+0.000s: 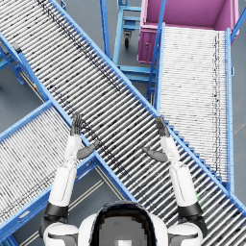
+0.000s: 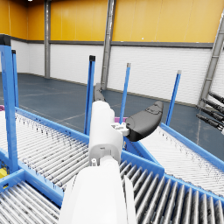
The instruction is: Pick up the oil and place it on the left assembly line, put the cola on the right, and keep Sprite still
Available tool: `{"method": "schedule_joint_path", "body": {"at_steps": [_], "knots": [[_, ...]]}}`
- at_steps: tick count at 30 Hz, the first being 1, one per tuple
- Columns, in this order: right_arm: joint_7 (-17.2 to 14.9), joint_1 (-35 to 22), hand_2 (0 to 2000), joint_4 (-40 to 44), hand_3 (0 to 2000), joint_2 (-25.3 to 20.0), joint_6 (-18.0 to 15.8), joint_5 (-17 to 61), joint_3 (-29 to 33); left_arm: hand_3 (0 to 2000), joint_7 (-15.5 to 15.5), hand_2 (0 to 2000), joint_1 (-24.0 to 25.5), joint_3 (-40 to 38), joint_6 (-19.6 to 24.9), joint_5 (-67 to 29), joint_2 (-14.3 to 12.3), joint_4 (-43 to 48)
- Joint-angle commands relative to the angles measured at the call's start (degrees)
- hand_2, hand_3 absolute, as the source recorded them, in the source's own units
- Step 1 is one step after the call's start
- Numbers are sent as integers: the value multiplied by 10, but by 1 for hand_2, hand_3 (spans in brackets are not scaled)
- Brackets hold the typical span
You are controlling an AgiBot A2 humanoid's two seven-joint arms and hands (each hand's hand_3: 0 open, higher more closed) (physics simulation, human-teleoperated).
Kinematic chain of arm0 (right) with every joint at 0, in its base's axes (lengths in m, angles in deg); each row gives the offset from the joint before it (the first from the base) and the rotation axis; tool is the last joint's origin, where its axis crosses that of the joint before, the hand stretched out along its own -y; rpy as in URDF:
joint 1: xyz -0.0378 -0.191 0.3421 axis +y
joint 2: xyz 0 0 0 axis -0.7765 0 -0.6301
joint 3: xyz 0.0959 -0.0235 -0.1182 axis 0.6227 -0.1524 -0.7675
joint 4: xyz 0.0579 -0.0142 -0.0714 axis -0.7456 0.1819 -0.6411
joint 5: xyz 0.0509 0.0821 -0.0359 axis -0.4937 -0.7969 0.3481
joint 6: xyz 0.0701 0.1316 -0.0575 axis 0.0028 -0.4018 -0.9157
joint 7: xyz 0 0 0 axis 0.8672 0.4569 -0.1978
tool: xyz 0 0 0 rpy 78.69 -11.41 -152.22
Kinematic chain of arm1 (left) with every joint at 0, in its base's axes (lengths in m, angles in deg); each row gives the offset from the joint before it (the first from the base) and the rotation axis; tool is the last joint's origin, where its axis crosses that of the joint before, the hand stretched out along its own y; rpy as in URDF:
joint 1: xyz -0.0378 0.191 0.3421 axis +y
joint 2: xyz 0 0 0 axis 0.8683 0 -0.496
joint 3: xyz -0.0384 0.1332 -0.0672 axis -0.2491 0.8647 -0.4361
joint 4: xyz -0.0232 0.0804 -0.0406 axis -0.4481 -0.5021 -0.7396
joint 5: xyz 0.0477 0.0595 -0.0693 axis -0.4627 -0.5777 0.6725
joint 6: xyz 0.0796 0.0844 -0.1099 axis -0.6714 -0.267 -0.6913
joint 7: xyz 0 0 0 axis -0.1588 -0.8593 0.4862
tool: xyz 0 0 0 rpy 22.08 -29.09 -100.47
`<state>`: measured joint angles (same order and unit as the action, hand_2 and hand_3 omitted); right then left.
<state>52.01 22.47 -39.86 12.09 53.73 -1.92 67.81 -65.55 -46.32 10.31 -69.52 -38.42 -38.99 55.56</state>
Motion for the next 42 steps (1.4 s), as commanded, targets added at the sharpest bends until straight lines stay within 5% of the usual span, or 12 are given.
{"method": "schedule_joint_path", "body": {"at_steps": [1, 15, 23, 42], "knots": [[0, 0, 0, 0, 0, 0, 0, 0, 0, 0, 0, 0, 0, 0, 0, 0, 0, 0], [0, 0, 0, 0, 0, 0, 0, 0, 0, 0, 0, 0, 0, 0, 0, 0, 0, 0], [52, -18, 0, -15, 0, -23, 52, 0, 9, 0, 52, 0, -25, -15, 52, 0, -27, 24], [58, -41, 0, -38, 0, -60, 57, 0, 89, 0, 58, 0, -83, -99, 58, -25, -71, 43]]}}
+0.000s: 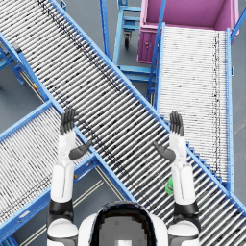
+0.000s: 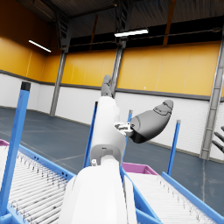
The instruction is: Pick up the oil and place it on the left assembly line, put the cola on the right, and keep Sprite still
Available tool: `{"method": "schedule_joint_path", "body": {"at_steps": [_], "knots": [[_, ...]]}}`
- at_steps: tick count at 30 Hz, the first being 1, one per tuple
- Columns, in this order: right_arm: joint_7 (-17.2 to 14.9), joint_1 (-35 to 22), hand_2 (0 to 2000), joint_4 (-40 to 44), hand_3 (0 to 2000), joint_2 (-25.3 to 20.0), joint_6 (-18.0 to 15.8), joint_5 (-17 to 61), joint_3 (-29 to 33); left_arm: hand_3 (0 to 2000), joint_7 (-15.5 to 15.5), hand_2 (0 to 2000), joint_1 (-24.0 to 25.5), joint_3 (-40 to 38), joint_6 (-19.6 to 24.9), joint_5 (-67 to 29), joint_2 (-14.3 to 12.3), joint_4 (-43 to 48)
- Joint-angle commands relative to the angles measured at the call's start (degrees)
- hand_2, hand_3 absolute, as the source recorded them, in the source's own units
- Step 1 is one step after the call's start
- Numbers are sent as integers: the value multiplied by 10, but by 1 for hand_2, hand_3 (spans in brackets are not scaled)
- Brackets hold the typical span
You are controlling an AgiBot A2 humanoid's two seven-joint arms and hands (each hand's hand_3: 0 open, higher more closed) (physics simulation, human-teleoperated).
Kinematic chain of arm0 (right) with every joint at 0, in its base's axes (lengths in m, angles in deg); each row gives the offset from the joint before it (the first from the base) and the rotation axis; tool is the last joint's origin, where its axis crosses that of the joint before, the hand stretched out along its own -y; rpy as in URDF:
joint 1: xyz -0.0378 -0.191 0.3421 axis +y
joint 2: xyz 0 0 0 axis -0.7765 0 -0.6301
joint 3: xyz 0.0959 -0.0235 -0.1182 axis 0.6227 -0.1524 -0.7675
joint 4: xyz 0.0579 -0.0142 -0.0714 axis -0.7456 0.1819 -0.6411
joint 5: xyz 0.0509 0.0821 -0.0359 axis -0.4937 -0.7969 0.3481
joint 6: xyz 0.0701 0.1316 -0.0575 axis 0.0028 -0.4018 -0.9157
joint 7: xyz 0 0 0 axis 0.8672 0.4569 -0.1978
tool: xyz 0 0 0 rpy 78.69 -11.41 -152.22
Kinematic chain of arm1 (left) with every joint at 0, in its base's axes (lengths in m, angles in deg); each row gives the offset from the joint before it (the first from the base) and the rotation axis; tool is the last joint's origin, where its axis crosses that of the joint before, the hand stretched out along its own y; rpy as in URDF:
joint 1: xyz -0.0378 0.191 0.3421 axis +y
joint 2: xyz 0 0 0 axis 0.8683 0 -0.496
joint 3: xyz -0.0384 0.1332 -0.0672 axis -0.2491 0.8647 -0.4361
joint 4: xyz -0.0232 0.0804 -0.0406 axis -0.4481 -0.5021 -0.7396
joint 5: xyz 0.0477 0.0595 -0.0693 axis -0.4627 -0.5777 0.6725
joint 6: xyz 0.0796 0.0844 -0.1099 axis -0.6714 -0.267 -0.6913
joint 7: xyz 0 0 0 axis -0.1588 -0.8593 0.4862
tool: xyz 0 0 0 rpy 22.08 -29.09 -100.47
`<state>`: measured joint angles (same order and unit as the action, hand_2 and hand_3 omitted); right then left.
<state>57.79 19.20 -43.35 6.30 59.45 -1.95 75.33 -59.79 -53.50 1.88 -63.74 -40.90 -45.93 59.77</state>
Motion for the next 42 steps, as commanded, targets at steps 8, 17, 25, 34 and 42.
{"method": "schedule_joint_path", "body": {"at_steps": [8, 17, 25, 34, 42], "knots": [[0, -14, 0, -6, 0, -11, 0, 204, 39, 0, 0, 0, -33, -44, 0, -204, -10, 4], [0, -24, 0, 4, 0, -16, 0, 314, 78, 0, 0, 0, -50, -74, 0, -337, -13, -5], [0, -16, 0, 8, 0, -20, 0, 319, 90, 0, 0, 0, -45, -83, 0, -345, -15, -7], [0, -12, 0, 8, 0, -23, 0, 320, 94, 0, 0, 0, -35, -82, 0, -346, -18, -3], [0, -19, 0, 9, 0, -25, 0, 320, 99, 0, 0, 0, -33, -85, 0, -346, -19, 0]]}}
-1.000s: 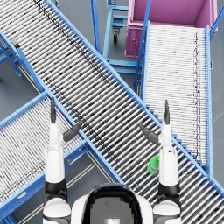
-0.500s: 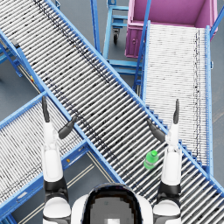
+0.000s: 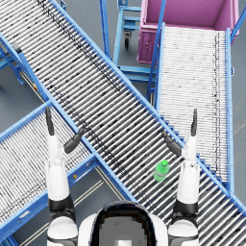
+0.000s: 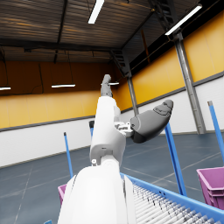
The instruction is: Pick up the oil and place it on the left assembly line, put the cola on the right, and keep Sprite still
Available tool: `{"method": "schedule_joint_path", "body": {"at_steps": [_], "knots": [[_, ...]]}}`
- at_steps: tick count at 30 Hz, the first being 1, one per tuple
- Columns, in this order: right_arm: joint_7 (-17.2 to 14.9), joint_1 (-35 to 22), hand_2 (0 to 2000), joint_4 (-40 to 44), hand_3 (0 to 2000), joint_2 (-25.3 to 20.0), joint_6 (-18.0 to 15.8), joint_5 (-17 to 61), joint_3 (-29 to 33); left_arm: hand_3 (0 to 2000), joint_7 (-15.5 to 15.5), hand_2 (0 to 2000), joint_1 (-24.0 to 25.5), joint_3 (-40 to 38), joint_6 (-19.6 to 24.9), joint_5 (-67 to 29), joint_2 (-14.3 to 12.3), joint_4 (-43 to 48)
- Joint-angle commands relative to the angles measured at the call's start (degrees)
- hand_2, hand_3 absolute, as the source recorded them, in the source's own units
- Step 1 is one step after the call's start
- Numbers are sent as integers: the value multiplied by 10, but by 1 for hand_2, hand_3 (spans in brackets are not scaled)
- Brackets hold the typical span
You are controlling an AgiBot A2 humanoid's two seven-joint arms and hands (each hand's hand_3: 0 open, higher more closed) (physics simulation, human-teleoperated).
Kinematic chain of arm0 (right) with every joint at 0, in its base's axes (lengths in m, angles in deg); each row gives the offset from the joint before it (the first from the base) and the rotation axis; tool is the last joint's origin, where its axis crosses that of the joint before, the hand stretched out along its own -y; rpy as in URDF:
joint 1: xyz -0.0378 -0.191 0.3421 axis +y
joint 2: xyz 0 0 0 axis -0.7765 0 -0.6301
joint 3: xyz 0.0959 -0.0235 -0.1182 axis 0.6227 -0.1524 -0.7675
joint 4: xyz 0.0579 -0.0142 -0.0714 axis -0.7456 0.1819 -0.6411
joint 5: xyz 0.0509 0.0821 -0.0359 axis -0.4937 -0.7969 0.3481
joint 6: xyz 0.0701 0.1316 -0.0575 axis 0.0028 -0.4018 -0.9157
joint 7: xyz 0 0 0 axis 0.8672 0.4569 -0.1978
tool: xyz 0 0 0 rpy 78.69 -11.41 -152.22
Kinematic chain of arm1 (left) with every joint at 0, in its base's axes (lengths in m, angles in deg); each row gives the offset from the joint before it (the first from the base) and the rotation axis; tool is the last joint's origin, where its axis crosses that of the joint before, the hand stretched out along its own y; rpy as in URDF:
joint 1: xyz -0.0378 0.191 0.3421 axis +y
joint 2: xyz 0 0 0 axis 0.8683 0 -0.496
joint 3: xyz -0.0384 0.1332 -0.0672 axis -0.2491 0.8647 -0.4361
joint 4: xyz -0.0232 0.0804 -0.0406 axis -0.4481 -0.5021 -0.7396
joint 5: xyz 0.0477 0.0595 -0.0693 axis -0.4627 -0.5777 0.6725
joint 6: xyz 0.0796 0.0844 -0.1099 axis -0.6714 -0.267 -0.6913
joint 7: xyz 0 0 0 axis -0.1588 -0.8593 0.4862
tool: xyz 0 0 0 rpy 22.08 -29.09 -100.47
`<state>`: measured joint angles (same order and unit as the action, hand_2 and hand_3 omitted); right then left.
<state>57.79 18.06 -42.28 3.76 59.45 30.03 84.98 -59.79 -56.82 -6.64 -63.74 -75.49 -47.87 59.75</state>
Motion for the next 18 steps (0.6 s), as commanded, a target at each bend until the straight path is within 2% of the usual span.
{"method": "schedule_joint_path", "body": {"at_steps": [1, 18], "knots": [[0, 0, 0, 0, 0, 0, 0, 0, 0, 0, 0, 0, -7, 1, 0, 0, 1, 2], [0, 0, 0, 4, 0, -6, 0, 0, 7, 0, 0, 0, 5, 2, 0, 0, -4, 6]]}}
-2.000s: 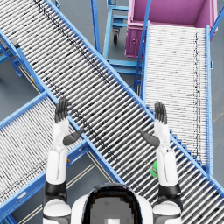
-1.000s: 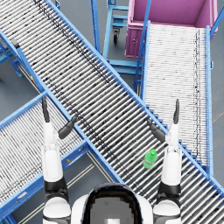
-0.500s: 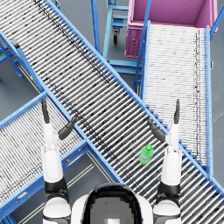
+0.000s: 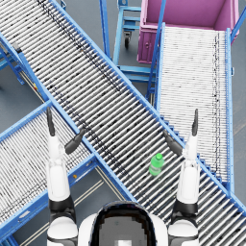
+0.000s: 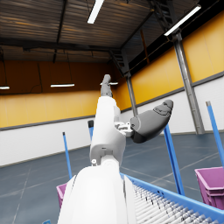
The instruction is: Pick up the oil and place it on the left assembly line, put the cola on the right, and keep Sprite still
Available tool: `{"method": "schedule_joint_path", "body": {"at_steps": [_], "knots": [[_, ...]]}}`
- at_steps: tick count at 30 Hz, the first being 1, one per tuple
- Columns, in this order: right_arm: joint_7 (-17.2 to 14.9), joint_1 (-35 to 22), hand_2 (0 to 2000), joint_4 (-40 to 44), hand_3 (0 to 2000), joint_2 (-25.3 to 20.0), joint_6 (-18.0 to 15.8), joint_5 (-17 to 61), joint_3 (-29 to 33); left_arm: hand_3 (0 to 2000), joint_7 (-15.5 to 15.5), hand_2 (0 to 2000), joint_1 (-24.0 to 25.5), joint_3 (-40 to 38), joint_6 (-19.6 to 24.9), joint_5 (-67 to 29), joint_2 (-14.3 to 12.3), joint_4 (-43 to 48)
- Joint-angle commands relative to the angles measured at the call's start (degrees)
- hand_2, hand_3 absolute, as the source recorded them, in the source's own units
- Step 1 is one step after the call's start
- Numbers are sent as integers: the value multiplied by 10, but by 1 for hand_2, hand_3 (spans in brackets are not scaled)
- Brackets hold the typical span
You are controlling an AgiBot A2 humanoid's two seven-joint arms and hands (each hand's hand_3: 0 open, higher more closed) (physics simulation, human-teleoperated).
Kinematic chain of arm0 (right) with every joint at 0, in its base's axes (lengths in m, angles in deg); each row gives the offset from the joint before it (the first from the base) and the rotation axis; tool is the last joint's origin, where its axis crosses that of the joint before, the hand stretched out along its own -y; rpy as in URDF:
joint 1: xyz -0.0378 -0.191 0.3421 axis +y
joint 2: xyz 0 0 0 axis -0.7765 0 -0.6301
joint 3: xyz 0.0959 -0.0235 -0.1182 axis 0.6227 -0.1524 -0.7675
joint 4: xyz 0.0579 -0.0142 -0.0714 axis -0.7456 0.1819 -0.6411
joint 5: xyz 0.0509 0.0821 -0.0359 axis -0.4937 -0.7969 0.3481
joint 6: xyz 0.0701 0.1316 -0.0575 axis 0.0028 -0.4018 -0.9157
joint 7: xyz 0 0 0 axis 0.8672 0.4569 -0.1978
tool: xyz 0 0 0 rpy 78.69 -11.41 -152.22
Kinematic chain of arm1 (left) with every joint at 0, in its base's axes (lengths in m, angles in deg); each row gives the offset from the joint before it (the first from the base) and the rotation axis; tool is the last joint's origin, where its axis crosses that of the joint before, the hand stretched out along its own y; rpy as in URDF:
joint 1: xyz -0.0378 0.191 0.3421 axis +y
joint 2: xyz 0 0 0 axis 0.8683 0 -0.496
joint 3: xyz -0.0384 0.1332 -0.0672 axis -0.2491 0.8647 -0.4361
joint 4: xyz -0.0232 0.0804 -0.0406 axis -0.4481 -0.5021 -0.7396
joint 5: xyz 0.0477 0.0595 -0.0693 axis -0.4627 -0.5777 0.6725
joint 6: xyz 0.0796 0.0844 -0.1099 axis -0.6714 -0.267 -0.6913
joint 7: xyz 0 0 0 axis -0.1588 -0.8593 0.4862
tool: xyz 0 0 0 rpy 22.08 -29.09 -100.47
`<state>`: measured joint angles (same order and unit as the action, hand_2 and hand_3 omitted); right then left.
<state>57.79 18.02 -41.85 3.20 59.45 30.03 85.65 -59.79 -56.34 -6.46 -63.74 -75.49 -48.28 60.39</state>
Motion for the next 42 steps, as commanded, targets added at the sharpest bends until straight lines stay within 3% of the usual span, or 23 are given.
{"method": "schedule_joint_path", "body": {"at_steps": [1, 20, 29, 42], "knots": [[0, -1, 0, 0, 0, 0, 0, 0, 0, 0, 0, 0, -1, 0, 0, 0, 0, 0], [0, 7, 0, 4, 0, -6, 0, 0, 5, 0, 0, 0, 10, -2, 0, 0, -5, 0], [0, -10, 0, -1, 0, -5, 0, 0, 9, 0, 0, 0, -9, -1, 0, 0, -4, 2], [0, 4, 0, 3, 0, -10, 0, 0, 9, 0, 0, 0, 9, -2, 0, 0, -8, 2]]}}
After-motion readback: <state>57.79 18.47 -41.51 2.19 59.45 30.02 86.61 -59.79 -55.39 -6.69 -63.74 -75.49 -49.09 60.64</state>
